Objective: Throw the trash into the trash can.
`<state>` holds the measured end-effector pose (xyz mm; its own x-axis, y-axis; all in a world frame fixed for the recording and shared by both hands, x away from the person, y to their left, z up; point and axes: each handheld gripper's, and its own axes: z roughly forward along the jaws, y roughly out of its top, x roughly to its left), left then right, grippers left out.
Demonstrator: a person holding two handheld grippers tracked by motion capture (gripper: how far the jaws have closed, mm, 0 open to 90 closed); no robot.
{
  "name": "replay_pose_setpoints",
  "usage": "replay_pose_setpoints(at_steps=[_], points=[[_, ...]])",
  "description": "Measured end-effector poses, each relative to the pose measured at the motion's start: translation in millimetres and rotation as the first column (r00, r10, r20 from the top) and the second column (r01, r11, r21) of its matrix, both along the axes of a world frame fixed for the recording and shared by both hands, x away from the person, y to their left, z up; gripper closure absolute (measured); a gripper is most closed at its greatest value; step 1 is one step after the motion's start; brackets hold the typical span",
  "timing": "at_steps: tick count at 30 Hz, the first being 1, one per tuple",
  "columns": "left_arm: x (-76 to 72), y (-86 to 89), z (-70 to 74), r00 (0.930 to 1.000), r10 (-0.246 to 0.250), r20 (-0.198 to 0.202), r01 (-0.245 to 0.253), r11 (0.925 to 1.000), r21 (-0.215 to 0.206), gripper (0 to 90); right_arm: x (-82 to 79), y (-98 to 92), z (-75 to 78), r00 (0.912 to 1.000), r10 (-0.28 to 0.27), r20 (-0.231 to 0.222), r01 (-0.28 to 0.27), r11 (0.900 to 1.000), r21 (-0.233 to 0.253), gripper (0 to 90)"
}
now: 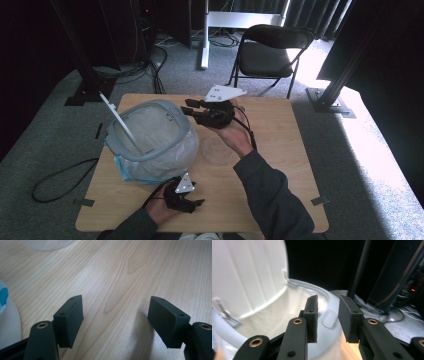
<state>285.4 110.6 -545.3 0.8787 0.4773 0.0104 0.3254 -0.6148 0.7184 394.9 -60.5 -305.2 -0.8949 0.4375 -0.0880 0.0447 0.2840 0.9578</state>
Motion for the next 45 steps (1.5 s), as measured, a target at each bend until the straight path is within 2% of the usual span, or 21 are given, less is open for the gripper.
replay_pose_setpoints(at_steps=[9,14,16,18,21,25,29,32,38,40,42,45], points=[[0.0,0.0,0.1,1.0000,-0.001,-0.002,0.001,1.0000,0.000,28.8,9.8,-18.8,-20.3,0.9968,-0.071,-0.035,0.071,0.997,-0.017,68.2],[0.1,0.0,-0.1,1.0000,-0.001,0.002,0.001,1.0000,-0.001,28.9,13.8,-26.3,-28.5,0.9930,-0.114,-0.033,0.112,0.993,-0.037,67.8],[0.1,0.0,0.0,1.0000,-0.001,0.001,0.001,1.0000,0.001,28.8,20.8,-30.1,-35.4,0.9869,-0.157,-0.037,0.154,0.986,-0.066,67.6],[0.1,0.0,0.0,1.0000,-0.002,0.001,0.002,1.0000,-0.001,28.8,24.3,-31.6,-37.9,0.9842,-0.173,-0.040,0.170,0.983,-0.068,67.5],[0.1,-0.1,-0.3,1.0000,-0.001,0.001,0.001,1.0000,-0.003,28.8,39.5,-40.1,-50.0,0.9725,-0.221,-0.075,0.215,0.974,-0.073,67.5],[0.1,0.0,-0.2,1.0000,-0.001,0.001,0.001,1.0000,-0.001,28.8,46.0,-47.1,-61.9,0.9660,-0.244,-0.085,0.237,0.968,-0.080,67.5],[0.1,0.1,-0.1,1.0000,0.000,0.000,0.000,1.0000,0.001,28.9,49.3,-54.9,-78.3,0.9570,-0.273,-0.098,0.264,0.960,-0.097,67.5],[0.0,0.1,-0.1,1.0000,0.001,0.001,-0.001,1.0000,0.002,28.9,53.3,-62.0,-91.7,0.9468,-0.298,-0.121,0.285,0.952,-0.115,67.8],[-0.1,0.0,-0.3,1.0000,0.003,0.001,-0.003,1.0000,-0.001,28.9,57.5,-73.8,-116.8,0.9315,-0.332,-0.149,0.307,0.937,-0.166,68.0],[0.0,0.1,-0.2,1.0000,0.001,0.002,-0.001,1.0000,0.001,28.8,57.8,-76.2,-120.9,0.9295,-0.334,-0.156,0.308,0.936,-0.171,68.0],[0.1,0.1,-0.2,1.0000,0.001,0.002,-0.001,1.0000,0.001,28.9,56.6,-83.1,-133.5,0.9228,-0.340,-0.181,0.308,0.934,-0.182,68.0],[-0.1,0.0,-0.2,1.0000,0.003,-0.001,-0.003,1.0000,0.000,28.9,52.6,-89.5,-145.3,0.9174,-0.344,-0.200,0.307,0.932,-0.193,68.2]])
